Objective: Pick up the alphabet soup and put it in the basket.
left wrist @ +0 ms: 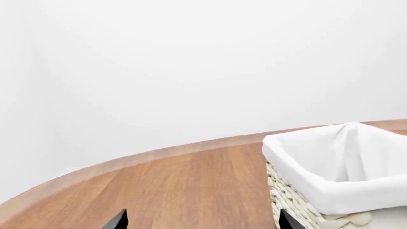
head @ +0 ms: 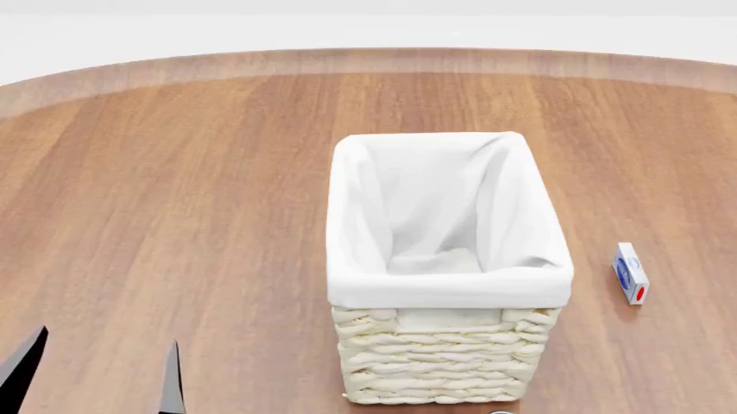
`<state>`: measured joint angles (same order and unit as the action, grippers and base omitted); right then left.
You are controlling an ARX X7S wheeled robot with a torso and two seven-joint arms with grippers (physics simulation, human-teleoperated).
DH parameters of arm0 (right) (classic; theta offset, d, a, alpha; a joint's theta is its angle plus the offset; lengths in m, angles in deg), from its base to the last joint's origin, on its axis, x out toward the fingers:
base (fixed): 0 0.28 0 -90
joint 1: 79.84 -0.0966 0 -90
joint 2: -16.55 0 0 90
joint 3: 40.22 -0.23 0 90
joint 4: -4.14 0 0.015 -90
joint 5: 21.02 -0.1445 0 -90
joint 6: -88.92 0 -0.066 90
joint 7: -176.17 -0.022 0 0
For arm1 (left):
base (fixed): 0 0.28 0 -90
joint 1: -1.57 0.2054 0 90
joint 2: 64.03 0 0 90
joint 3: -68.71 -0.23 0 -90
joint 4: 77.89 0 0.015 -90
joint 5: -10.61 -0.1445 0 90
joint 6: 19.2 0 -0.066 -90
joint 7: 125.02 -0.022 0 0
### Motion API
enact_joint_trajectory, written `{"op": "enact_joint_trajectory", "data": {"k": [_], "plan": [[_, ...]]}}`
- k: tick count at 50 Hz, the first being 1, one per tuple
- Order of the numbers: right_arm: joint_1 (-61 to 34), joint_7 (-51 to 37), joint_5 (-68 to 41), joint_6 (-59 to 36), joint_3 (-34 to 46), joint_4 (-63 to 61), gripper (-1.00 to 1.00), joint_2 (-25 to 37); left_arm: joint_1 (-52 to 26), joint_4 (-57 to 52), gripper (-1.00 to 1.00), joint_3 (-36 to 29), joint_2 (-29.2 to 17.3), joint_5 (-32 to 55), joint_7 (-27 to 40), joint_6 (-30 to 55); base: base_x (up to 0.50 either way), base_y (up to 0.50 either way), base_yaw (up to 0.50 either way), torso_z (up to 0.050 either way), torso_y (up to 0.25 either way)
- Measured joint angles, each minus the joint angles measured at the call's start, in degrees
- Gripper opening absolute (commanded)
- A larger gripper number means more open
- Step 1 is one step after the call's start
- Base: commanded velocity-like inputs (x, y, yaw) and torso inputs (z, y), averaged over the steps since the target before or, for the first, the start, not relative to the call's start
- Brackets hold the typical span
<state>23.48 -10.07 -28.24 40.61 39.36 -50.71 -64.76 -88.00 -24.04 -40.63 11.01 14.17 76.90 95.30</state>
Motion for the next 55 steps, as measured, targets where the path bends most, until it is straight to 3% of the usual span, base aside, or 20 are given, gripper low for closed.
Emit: {"op": "enact_joint_trajectory", "data": {"k": [11,33,55], "plan": [[1.0,0.1,-1.7,-2.6,0.6,-4.0,-1.0,0.1,0.0,0.0,1.0,-0.1,-0.2,0.2,0.3,-0.1,0.0,0.0,0.0,0.0,0.0],[4.9,-6.1,-11.4,-28.0,-0.7,-47.8,-1.0,6.0,-0.2,0.0,1.0,-0.3,-0.6,0.7,0.8,-0.1,0.0,0.0,0.0,0.0,0.0],[-6.9,-13.4,-17.2,-51.0,1.3,-70.3,-1.0,14.6,-0.4,-0.2,1.0,-0.5,-0.9,1.3,1.3,0.1,0.0,0.0,0.0,0.0,0.0]]}}
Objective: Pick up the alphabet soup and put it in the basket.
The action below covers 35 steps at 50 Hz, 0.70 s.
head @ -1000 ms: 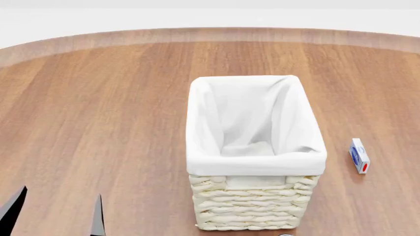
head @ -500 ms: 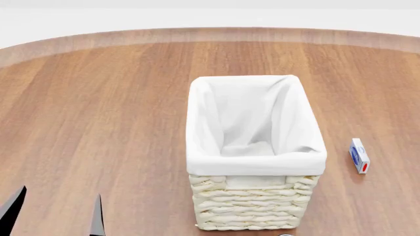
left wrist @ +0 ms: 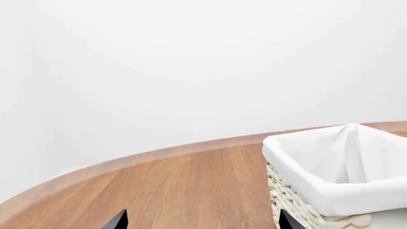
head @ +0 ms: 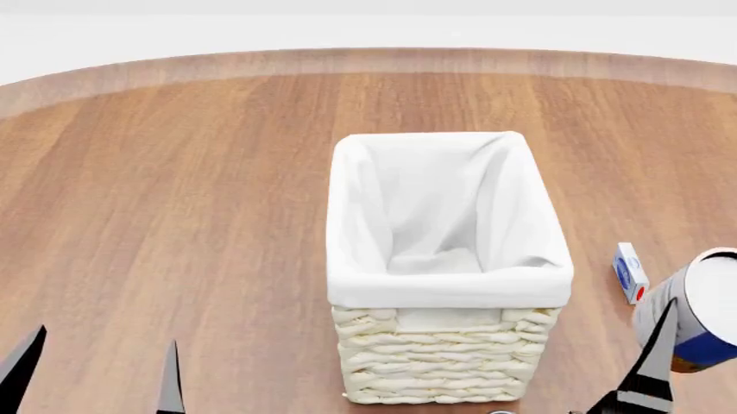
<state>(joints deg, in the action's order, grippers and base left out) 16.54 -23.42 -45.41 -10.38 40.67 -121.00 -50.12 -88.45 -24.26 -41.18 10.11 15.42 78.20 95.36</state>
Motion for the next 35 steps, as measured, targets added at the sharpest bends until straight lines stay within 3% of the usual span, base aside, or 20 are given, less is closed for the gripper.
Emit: {"op": "enact_joint_trajectory", "data": {"k": [20,35], "plan": [[-23.8,-4.5,-4.8,-18.5,10.1,-3.2,-1.0,0.1,0.1,0.3,1.0,0.1,-0.4,0.6,0.4,-0.7,0.0,0.0,0.0,0.0,0.0],[-42.0,-4.4,-6.3,-24.5,16.5,6.0,-1.0,-4.9,0.2,0.7,1.0,0.2,-0.6,1.2,0.6,-1.6,0.0,0.0,0.0,0.0,0.001]]}}
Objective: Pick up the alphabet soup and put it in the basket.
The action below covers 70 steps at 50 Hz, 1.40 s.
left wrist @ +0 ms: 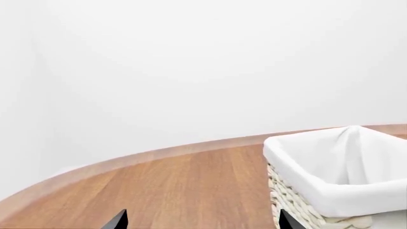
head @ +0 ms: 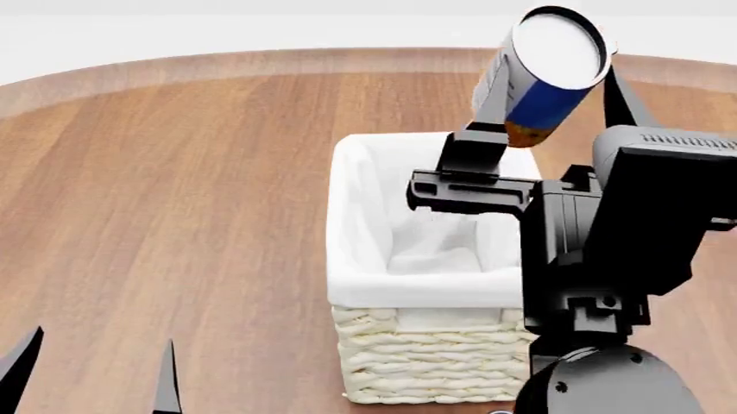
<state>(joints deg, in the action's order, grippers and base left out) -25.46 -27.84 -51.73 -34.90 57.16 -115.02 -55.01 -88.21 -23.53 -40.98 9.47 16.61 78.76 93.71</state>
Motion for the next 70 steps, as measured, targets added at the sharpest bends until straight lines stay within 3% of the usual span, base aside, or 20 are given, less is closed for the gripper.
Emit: {"op": "enact_joint_trajectory", "data": {"k": [17,35,42,51,70], "plan": [[-14.1,2.7,4.0,2.9,6.5,20.1,-1.0,-5.7,-0.4,1.5,1.0,0.0,-0.1,1.0,-0.2,-1.1,0.0,0.0,0.0,0.0,0.001],[-27.7,4.2,9.4,8.3,10.7,49.7,-1.0,-11.3,-0.8,2.7,1.0,-0.1,-0.2,1.8,-0.2,-1.8,0.0,0.0,0.0,0.0,0.001],[-35.3,6.3,10.2,14.3,12.1,69.3,-1.0,-14.2,-0.8,3.0,1.0,-0.1,-0.2,2.0,-0.1,-2.0,0.0,0.0,0.0,0.0,0.001],[-43.6,8.1,2.7,21.4,20.9,90.6,-1.0,-16.7,-0.8,3.3,1.0,-0.1,-0.4,2.2,0.1,-2.3,0.0,0.0,0.0,0.0,0.001],[-48.6,8.7,-4.7,17.5,30.5,103.0,-1.0,-18.1,-0.6,3.4,1.0,-0.2,-0.7,2.3,0.6,-2.7,0.0,0.0,0.0,0.0,0.001]]}}
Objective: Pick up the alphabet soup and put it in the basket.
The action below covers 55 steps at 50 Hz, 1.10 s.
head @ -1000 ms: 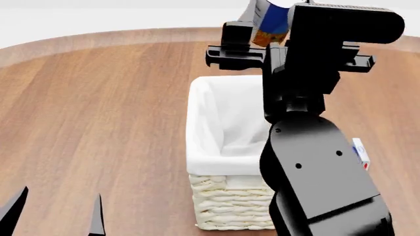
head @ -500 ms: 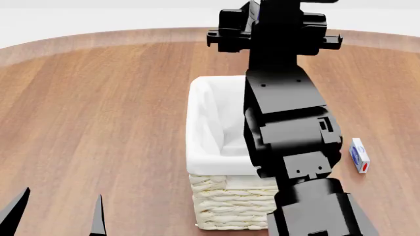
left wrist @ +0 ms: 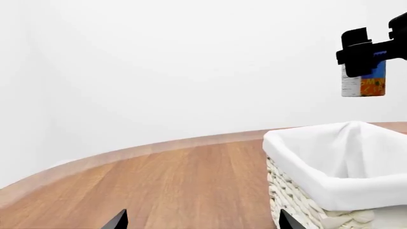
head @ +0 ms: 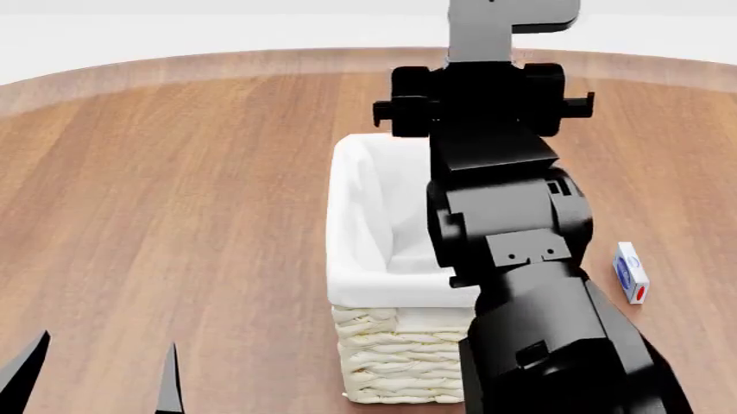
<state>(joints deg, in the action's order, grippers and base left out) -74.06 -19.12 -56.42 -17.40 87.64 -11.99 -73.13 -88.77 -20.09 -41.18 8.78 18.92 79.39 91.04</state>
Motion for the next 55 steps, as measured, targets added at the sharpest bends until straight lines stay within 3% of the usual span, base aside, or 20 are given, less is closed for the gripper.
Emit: {"op": "enact_joint_trajectory", "data": {"k": [14,34,44,55], "plan": [[-0.5,0.0,-3.0,-4.5,4.1,1.1,-1.0,-0.2,-0.1,0.0,1.0,-0.1,-0.2,0.1,0.4,0.0,0.0,0.0,0.0,0.001,0.001],[-1.9,4.2,1.1,-10.6,1.8,1.1,-1.0,-0.2,-0.5,0.7,1.0,-0.5,-0.3,0.5,0.5,-0.2,0.0,0.0,0.0,0.0,0.001],[-2.0,4.4,-5.7,-11.9,9.5,1.1,-1.0,-0.2,-0.7,1.1,1.0,-0.6,-0.4,0.8,0.5,-0.5,0.0,0.0,0.0,0.0,0.001],[-2.5,4.2,-19.1,-11.9,23.8,1.1,-1.0,-0.3,-0.7,1.2,1.0,-0.7,-0.6,1.0,0.7,-0.6,0.0,0.0,0.0,0.0,0.001]]}}
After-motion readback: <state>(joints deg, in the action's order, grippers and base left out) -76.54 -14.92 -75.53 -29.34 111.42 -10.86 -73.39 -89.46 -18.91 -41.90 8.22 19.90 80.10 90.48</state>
